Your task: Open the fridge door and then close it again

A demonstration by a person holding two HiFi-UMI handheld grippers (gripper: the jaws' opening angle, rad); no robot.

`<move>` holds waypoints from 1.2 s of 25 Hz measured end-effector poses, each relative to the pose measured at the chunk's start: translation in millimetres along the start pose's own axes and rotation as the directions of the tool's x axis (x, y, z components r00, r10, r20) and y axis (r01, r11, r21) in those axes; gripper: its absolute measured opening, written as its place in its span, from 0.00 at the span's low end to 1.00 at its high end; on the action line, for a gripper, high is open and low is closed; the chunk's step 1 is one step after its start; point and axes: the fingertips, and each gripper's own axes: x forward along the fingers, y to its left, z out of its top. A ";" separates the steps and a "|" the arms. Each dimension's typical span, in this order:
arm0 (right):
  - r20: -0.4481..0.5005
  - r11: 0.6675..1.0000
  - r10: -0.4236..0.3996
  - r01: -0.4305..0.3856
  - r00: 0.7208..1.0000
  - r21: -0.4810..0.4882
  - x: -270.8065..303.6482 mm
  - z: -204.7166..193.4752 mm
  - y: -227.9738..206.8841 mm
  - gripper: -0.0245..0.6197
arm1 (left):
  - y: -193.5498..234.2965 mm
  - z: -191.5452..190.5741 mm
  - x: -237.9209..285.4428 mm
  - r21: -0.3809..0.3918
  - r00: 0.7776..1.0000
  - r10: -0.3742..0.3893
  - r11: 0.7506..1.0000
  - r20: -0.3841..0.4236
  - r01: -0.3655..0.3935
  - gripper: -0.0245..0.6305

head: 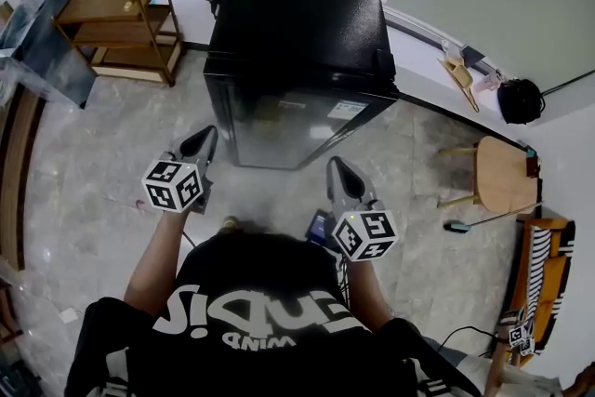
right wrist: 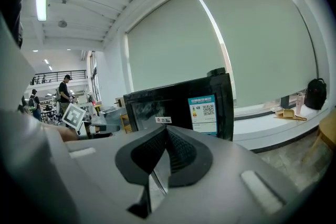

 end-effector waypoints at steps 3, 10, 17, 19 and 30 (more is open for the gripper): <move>-0.006 1.000 0.019 -0.019 1.000 0.001 4.3 -2.2 5.4 0.03 | -10.5 3.2 -15.4 0.026 1.000 -0.004 1.000 0.015 0.004 0.04; -0.025 0.998 0.056 -0.056 0.998 -0.016 12.2 -5.7 16.4 0.03 | -20.7 10.5 -52.8 0.084 0.999 0.021 0.996 0.047 -0.025 0.04; -0.029 0.997 0.071 -0.072 0.997 -0.020 16.7 -6.7 20.6 0.03 | -25.6 19.7 -79.1 0.103 0.996 0.050 0.993 0.078 -0.057 0.04; -0.029 0.997 0.077 -0.078 0.997 -0.024 17.3 -6.5 22.6 0.03 | -26.3 19.4 -83.3 0.106 0.995 0.053 0.992 0.080 -0.062 0.04; -0.021 0.995 0.099 -0.099 0.995 -0.032 21.1 -2.4 23.8 0.03 | -32.2 20.4 -68.0 0.074 0.995 0.040 0.996 0.091 -0.047 0.04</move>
